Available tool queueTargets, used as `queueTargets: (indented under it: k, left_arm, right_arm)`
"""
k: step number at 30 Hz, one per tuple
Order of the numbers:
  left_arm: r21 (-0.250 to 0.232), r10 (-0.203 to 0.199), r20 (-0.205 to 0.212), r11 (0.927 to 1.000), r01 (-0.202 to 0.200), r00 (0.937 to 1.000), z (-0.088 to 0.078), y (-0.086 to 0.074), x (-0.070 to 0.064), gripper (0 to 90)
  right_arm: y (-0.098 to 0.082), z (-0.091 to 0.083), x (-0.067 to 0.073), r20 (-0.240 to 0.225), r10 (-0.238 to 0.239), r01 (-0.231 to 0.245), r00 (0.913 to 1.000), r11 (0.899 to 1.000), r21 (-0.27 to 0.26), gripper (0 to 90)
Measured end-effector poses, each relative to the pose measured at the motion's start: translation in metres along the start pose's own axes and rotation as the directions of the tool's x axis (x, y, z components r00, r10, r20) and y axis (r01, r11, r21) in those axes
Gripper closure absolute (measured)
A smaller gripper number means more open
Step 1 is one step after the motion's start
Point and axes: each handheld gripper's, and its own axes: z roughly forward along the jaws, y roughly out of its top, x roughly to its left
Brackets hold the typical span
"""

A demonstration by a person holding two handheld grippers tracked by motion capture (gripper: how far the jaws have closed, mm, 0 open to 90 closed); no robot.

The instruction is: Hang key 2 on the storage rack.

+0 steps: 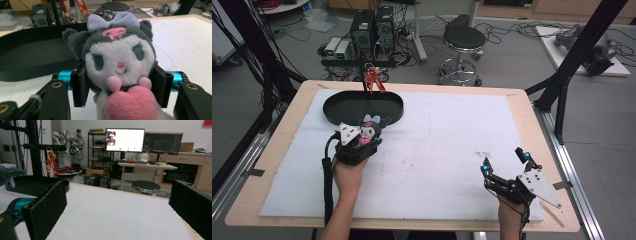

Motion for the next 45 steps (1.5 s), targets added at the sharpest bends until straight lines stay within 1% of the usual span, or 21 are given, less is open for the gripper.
queueTargets:
  k: [1,3,7,8,11,13,16,17,20,23,26,29,31,36,37,38,40,45]
  left_arm:
    - [0.0,0.001,-0.003,1.0,-0.001,1.0,-0.002,0.002,0.002,42.4]
    - [-0.018,0.001,-0.009,0.9998,-0.001,1.0,-0.006,0.005,0.006,42.4]
    - [-0.07,0.004,-0.02,0.9975,-0.005,0.9998,-0.017,0.013,0.012,42.5]
    - [-0.08,0.008,-0.029,0.9967,-0.01,0.9995,-0.019,0.014,0.014,42.5]
    - [-0.105,0.007,-0.035,0.9944,-0.01,0.9993,-0.025,0.019,0.02,42.5]
    - [-0.125,-0.011,-0.033,0.9922,0.006,0.9994,-0.029,0.023,0.025,42.5]
    - [-0.135,-0.021,-0.04,0.9908,0.015,0.999,-0.033,0.027,0.032,42.6]
    - [-0.137,-0.022,-0.046,0.9905,0.015,0.9987,-0.034,0.028,0.035,42.6]
    - [-0.154,-0.022,-0.057,0.988,0.013,0.9982,-0.038,0.033,0.042,42.7]
    - [-0.181,-0.025,-0.071,0.9834,0.012,0.9972,-0.043,0.036,0.048,42.8]
    - [-0.21,-0.043,-0.078,0.9774,0.026,0.996,-0.045,0.037,0.055,43.0]
    - [-0.218,-0.047,-0.09,0.9756,0.027,0.9948,-0.046,0.038,0.06,43.5]
    - [-0.221,-0.048,-0.09,0.9748,0.027,0.9948,-0.046,0.04,0.063,43.7]
    - [-0.256,-0.063,-0.1,0.9659,0.035,0.9931,-0.047,0.049,0.072,44.0]
    - [-0.267,-0.069,-0.102,0.963,0.039,0.9924,-0.047,0.05,0.074,44.0]
    - [-0.282,-0.077,-0.101,0.9585,0.046,0.992,-0.047,0.052,0.077,44.0]
    - [-0.293,-0.085,-0.102,0.9548,0.052,0.9911,-0.048,0.053,0.081,44.0]
    - [-0.307,-0.105,-0.108,0.9495,0.067,0.9886,-0.047,0.058,0.09,44.2]
  right_arm:
    - [0.0,0.0,0.0,0.0,-0.002,0.002,1.0,1.0,-0.002,0.8]
    - [0.0,0.0,0.001,0.0,0.001,-0.001,1.0,1.0,0.001,0.8]
    - [-0.001,0.002,0.001,0.0,-0.007,0.007,1.0,1.0,0.002,0.8]
    - [-0.002,0.002,0.001,-0.001,-0.002,0.002,1.0,1.0,0.005,0.8]
    - [-0.002,0.002,0.002,-0.002,0.0,0.0,1.0,1.0,0.011,0.8]
    - [-0.002,0.003,0.003,-0.005,-0.005,0.005,1.0,1.0,0.011,0.8]
    - [-0.003,0.004,0.004,-0.007,-0.01,0.01,0.9999,1.0,0.013,0.8]
    - [-0.003,0.004,0.005,-0.008,-0.003,0.004,1.0,1.0,0.017,0.8]
    - [-0.003,0.004,0.005,-0.006,-0.013,0.013,0.9999,1.0,0.013,0.8]
    - [-0.003,0.004,0.005,-0.002,-0.017,0.017,0.9999,1.0,0.007,0.8]
    - [-0.003,0.005,0.005,-0.003,-0.021,0.021,0.9998,1.0,0.003,0.8]
    - [-0.003,0.005,0.005,-0.002,-0.018,0.018,0.9998,1.0,0.004,0.8]
    - [-0.003,0.005,0.006,-0.002,-0.015,0.015,0.9999,1.0,0.008,0.8]
    - [-0.003,0.006,0.006,-0.003,-0.018,0.018,0.9998,1.0,0.005,0.8]
    - [-0.004,0.006,0.006,-0.003,-0.018,0.018,0.9998,1.0,0.008,0.8]
    - [-0.004,0.006,0.005,0.001,-0.025,0.025,0.9997,1.0,0.008,0.8]
    - [-0.004,0.006,0.006,0.002,-0.025,0.025,0.9997,1.0,0.009,0.8]
    - [-0.005,0.008,0.009,-0.001,-0.03,0.03,0.9996,0.999,0.011,0.8]
